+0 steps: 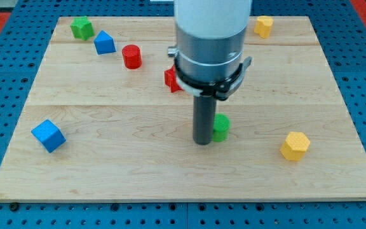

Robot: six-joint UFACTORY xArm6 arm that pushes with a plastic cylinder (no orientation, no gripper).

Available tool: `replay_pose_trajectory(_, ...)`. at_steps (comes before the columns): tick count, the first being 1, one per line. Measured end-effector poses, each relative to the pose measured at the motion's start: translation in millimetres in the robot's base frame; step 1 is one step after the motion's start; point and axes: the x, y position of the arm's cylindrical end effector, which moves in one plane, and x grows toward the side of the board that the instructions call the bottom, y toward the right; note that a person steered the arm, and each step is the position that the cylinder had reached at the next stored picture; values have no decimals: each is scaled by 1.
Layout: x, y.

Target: Slide the green circle towards center right

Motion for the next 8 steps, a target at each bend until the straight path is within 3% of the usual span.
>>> replay_pose_trajectory(2, -25, 21)
replay_pose_trajectory(3, -63, 16)
replay_pose_trajectory(8, -31, 28)
